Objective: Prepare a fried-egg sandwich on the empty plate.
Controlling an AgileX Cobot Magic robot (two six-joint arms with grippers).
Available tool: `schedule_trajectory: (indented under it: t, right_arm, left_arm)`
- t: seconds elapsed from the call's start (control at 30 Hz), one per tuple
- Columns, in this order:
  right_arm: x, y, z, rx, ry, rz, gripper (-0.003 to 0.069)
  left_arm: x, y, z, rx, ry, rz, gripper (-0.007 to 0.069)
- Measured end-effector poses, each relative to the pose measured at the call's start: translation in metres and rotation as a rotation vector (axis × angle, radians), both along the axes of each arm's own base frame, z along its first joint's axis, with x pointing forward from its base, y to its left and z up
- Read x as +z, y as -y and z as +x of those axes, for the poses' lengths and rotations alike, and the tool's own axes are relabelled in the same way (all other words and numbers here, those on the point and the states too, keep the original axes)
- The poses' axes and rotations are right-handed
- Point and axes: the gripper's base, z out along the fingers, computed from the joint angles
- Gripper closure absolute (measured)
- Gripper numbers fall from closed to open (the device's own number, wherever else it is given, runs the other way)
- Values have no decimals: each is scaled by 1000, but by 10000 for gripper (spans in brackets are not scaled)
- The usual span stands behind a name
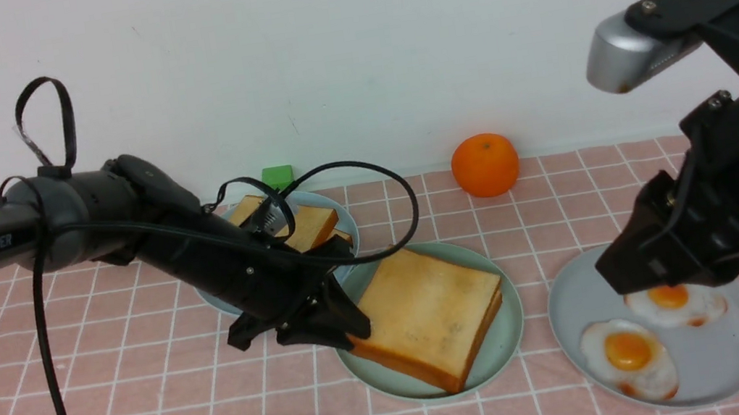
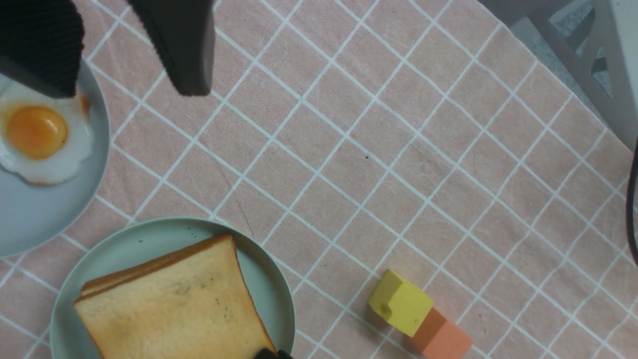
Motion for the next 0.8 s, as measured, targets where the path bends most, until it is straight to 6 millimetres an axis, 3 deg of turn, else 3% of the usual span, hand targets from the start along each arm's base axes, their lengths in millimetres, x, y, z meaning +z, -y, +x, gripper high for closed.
schedule_trajectory:
  t: [0.23, 0.4, 0.53, 0.6, 0.7, 0.8]
  right_arm:
    - [1, 0, 1, -32, -6, 20, 333]
    - [7, 2, -1, -58, 45, 47, 333]
    - [6, 11, -10, -75, 112, 39, 349]
    - [0, 16, -16, -81, 128, 28, 375]
    - [-10, 29, -38, -105, 204, 58, 510]
    - [-19, 44, -63, -143, 291, 120, 645]
  left_arm:
    - [6, 0, -2, -9, -2, -8, 307]
    - [31, -8, -4, -3, 56, -12, 275]
    - [53, -29, -5, 3, 121, 30, 274]
    - [61, -36, -6, -1, 142, 50, 274]
    - [90, -49, -16, -27, 227, 114, 291]
    - [121, -42, -33, -72, 291, 89, 337]
